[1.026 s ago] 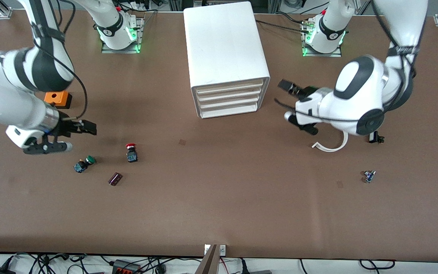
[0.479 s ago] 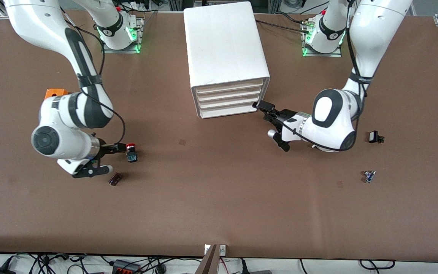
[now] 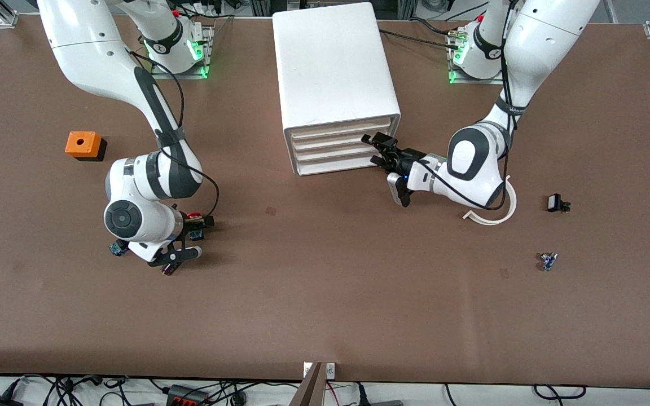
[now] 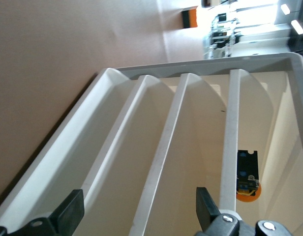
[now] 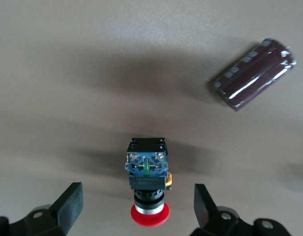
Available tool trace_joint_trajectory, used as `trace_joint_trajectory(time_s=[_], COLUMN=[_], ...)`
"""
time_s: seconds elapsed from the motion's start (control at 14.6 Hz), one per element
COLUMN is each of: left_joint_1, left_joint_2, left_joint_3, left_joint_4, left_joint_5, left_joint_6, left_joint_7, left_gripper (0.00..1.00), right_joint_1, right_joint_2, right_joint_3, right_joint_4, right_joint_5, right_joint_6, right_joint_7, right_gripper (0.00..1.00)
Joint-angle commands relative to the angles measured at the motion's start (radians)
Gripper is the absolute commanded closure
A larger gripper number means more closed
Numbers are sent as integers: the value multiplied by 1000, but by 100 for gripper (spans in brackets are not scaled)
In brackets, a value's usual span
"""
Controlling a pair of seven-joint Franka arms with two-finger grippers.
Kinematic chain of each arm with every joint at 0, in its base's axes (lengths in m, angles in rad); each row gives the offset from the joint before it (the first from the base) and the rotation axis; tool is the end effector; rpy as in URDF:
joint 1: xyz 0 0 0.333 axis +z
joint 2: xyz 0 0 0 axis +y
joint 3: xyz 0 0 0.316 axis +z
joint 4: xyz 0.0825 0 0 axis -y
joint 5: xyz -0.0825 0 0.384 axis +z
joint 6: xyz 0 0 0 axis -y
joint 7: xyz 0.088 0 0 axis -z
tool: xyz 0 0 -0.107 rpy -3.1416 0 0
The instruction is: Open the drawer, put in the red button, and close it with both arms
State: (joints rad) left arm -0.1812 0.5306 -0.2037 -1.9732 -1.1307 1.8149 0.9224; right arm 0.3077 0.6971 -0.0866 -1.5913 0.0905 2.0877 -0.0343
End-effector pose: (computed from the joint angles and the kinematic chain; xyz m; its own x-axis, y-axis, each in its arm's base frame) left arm 0.4987 -0.2802 0.2076 0.8443 -0.5353 0.0257 -0.2077 -0.2827 0.9365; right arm 0.6559 0.1590 0.2109 0.9571 0.2135 -0.1957 0.2138 -0.9767 -0.0195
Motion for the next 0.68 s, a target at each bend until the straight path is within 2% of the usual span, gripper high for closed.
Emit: trace_joint_trajectory(time_s=[0.0, 0.07, 0.14, 0.27, 0.34, 0.41, 0.55, 0.62], left_joint_1=[5, 6, 6, 5, 3, -1, -27, -27], left_joint_2=[-35, -34, -34, -31, -29, -29, -24, -21], left_joint_3=[-13, -13, -13, -13, -13, -13, -11, -13], left_joint_4=[-91, -95, -102, -104, -104, -102, -95, -93], left_joint_5=[-92, -95, -97, -98, -97, -97, -98, -100], left_joint_6=[21, 20, 20, 20, 20, 21, 32, 55], left_joint_7=[133, 171, 177, 179, 184, 184, 182, 182], left_gripper=[4, 18, 36, 58, 76, 88, 94, 95], right_joint_1=[4, 4, 1, 4, 1, -2, -2, -1], right_joint_2=[18, 22, 28, 41, 45, 53, 58, 58], right_joint_3=[-7, -7, -7, -7, -7, -7, -7, -7], right_joint_4=[14, 14, 14, 16, 16, 17, 16, 17], right_joint_5=[-5, -5, -6, -6, -6, -5, -6, -6], right_joint_6=[-11, -8, -6, -3, -1, -1, 0, 0], right_joint_7=[-9, -10, -10, -9, -9, -9, -10, -10], right_gripper=[0, 0, 0, 0, 0, 0, 1, 17])
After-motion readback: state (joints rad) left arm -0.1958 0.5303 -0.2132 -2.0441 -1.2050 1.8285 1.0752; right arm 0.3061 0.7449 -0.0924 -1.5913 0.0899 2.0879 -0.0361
